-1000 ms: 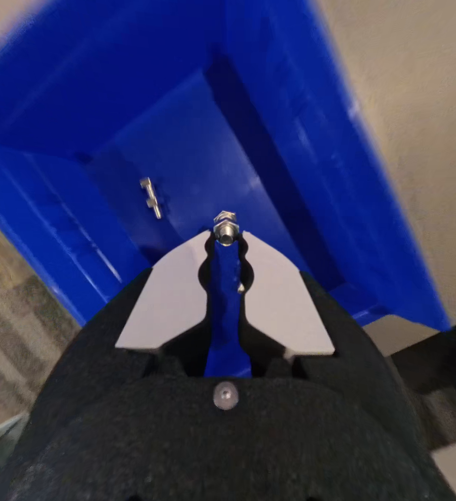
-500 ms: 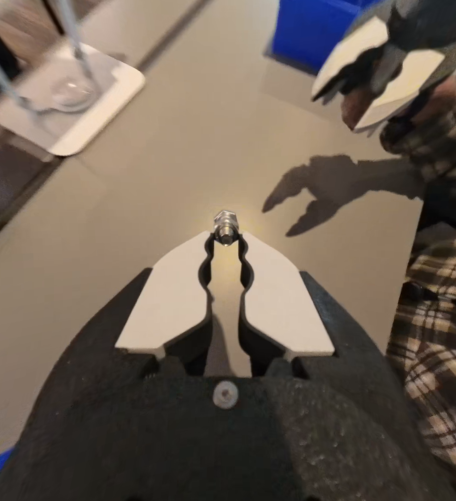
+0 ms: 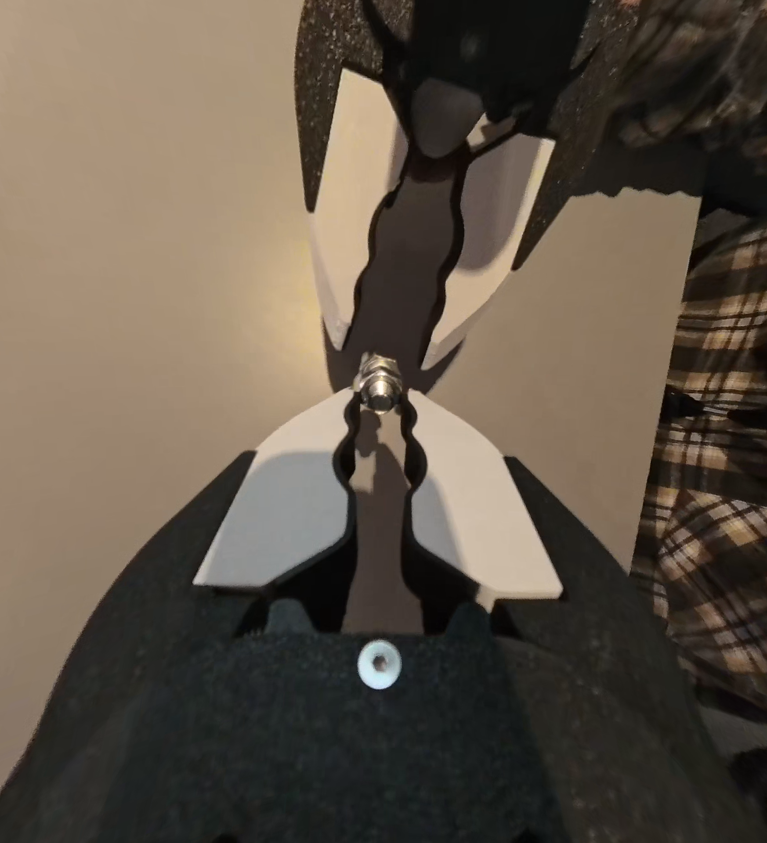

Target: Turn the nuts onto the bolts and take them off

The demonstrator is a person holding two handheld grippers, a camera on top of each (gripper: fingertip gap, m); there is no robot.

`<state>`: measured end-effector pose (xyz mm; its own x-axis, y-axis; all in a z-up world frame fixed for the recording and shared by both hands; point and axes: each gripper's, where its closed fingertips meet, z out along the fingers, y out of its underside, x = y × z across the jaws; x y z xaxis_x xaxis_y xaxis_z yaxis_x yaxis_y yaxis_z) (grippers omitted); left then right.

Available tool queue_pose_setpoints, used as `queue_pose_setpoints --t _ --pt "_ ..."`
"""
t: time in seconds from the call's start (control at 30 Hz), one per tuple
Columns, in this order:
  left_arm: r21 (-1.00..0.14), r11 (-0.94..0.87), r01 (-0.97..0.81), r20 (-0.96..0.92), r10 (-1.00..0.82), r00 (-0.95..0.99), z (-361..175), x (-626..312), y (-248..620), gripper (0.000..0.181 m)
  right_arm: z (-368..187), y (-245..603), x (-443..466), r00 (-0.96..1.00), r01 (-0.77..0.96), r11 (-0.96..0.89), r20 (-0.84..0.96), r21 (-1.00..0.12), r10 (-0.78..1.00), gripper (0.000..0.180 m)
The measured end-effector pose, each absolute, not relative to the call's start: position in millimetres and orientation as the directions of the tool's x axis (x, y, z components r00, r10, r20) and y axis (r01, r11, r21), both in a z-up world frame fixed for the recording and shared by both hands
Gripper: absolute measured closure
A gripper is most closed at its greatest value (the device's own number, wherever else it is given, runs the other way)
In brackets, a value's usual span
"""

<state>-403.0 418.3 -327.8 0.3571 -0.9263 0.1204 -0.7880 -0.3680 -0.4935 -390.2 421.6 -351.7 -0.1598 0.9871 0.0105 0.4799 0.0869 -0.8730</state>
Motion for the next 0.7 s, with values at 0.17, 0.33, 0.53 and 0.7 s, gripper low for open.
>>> queue_pose_setpoints --t 0.17,0.33,0.53,0.7 --pt "-0.476 -0.357 -0.804 0.127 -0.932 0.339 -332.9 -395.0 421.6 0.165 -351.6 423.2 -386.3 -0.161 0.449 0.068 -0.006 -0.891 0.987 0.148" --pt "-0.48 -0.341 -0.809 0.129 -0.939 0.319 -331.0 -385.3 424.1 0.165 -349.4 424.3 -383.5 -0.165 0.428 0.042 -0.032 -0.903 0.986 0.151" --pt "-0.557 -0.325 -0.764 0.141 -0.944 0.298 -316.8 -372.7 429.1 0.164 -337.5 428.8 -377.0 -0.16 0.34 -0.018 -0.077 -0.94 0.984 0.161" --pt "-0.802 -0.339 -0.492 0.212 -0.931 0.297 -280.2 -359.0 444.9 0.147 -328.9 445.9 -368.6 -0.082 0.228 -0.109 -0.13 -0.968 0.988 0.161"
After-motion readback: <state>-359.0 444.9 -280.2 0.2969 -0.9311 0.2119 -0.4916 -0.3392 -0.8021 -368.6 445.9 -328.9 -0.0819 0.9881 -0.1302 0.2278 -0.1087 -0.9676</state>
